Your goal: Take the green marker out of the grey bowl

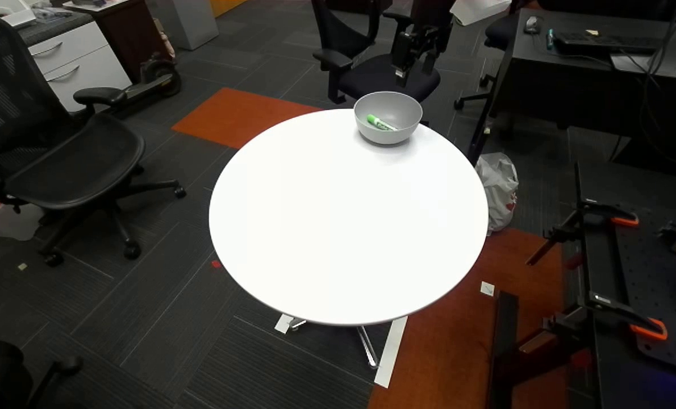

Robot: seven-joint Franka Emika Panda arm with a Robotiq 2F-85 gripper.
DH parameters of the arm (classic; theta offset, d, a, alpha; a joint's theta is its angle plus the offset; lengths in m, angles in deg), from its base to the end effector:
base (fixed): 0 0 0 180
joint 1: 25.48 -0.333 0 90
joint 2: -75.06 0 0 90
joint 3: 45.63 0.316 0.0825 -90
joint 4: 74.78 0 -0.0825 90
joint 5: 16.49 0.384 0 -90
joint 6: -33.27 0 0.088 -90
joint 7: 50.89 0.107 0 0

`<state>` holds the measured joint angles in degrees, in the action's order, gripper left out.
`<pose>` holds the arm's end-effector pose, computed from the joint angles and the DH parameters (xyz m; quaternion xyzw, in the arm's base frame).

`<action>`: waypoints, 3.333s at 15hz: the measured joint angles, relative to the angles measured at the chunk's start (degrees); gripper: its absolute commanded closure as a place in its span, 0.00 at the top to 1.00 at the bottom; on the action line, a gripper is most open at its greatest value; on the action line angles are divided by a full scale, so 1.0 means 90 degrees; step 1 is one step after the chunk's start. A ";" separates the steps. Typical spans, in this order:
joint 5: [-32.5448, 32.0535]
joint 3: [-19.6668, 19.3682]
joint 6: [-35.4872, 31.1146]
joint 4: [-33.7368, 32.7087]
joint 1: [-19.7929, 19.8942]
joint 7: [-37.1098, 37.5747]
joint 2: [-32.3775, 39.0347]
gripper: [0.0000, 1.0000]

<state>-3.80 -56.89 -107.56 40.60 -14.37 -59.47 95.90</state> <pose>0.5669 -0.2289 0.2833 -0.9792 0.1937 -0.0546 0.0256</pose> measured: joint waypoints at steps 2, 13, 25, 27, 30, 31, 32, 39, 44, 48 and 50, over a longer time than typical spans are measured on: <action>0.0000 0.0127 -0.0214 -0.0182 0.0094 0.0000 0.0233 1.00; -0.0018 0.0217 -0.0283 -0.0453 0.0159 0.0000 0.0507 1.00; -0.0018 0.0482 -0.0042 -0.1605 0.0522 0.0000 0.1702 1.00; -0.0018 0.0508 0.0065 -0.1773 0.0553 0.0000 0.1873 1.00; -0.0018 0.0518 0.0219 -0.2014 0.0573 0.0000 0.2115 1.00; -0.0018 0.0518 0.0268 -0.2091 0.0579 0.0001 0.2195 1.00; -0.0018 0.0518 0.0304 -0.2172 0.0587 0.0007 0.2275 1.00; -0.0020 0.0517 0.0326 -0.2676 0.0620 0.0455 0.2814 1.00; -0.0022 0.0505 0.0347 -0.3008 0.0629 0.0738 0.3107 0.59; -0.0022 0.0488 0.0401 -0.3218 0.0643 0.0818 0.3250 0.27; -0.0023 0.0486 0.0429 -0.3288 0.0654 0.0876 0.3292 0.12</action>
<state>-4.00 -52.52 -103.70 11.00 -8.48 -51.59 125.53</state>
